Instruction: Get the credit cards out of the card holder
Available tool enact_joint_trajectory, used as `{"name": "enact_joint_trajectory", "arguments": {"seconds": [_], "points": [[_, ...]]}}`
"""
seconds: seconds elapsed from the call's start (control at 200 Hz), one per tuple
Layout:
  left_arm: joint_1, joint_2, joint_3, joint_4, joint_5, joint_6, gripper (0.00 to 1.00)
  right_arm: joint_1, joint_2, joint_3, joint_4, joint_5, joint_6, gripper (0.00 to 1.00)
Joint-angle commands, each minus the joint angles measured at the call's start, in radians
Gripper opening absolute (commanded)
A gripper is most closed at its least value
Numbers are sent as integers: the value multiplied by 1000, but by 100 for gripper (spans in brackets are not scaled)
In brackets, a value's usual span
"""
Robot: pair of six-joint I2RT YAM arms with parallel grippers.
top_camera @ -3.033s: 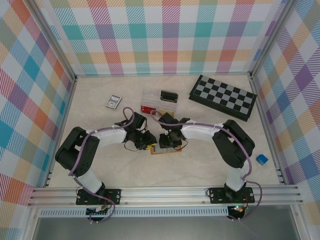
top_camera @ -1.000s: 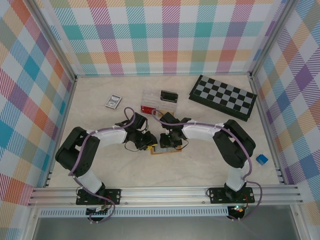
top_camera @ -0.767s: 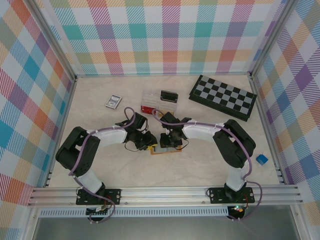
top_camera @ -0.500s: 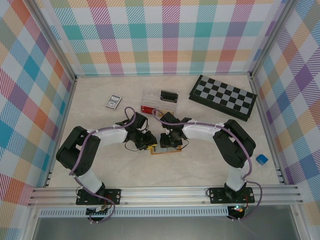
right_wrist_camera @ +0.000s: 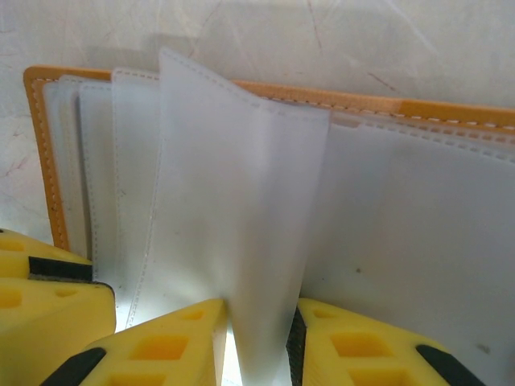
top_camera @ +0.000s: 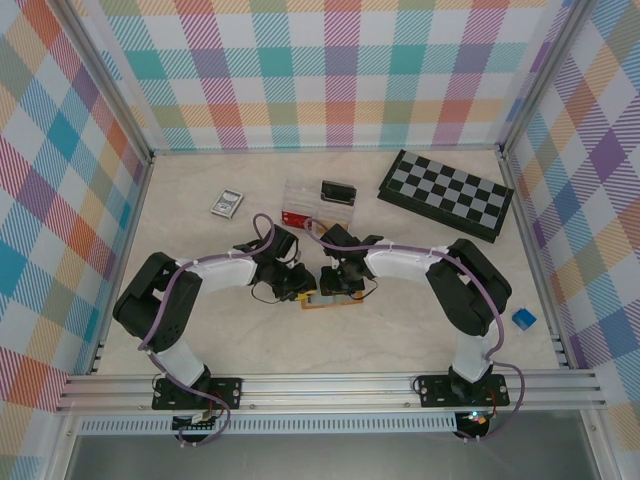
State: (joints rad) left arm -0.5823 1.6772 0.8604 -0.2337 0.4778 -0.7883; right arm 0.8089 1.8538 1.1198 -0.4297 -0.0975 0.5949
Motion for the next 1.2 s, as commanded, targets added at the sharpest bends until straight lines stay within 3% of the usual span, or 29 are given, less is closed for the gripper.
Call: {"name": "enact_joint_trajectory", "arguments": {"seconds": [0.0,0.32,0.485,0.81,0.955,1.2], "points": [[-13,19,18,-18,-8,15,22,6,66,-63,-5,-9,2,28],[-14,7,6,17,-9,2,13,4,-83,-84,19,2,-15,32],[-14,7,-2,70,30,-23,14,4,-191,-100,40,9,-12,39],[-26,-2,-13,222,136,-89,31,1,-414,-213,48,189,38,58],[-65,13,24,234,132,-110,39,-4,-505,-262,42,288,62,66],[-121,88,129,206,99,-125,45,-13,-596,-308,32,361,90,71]]}}
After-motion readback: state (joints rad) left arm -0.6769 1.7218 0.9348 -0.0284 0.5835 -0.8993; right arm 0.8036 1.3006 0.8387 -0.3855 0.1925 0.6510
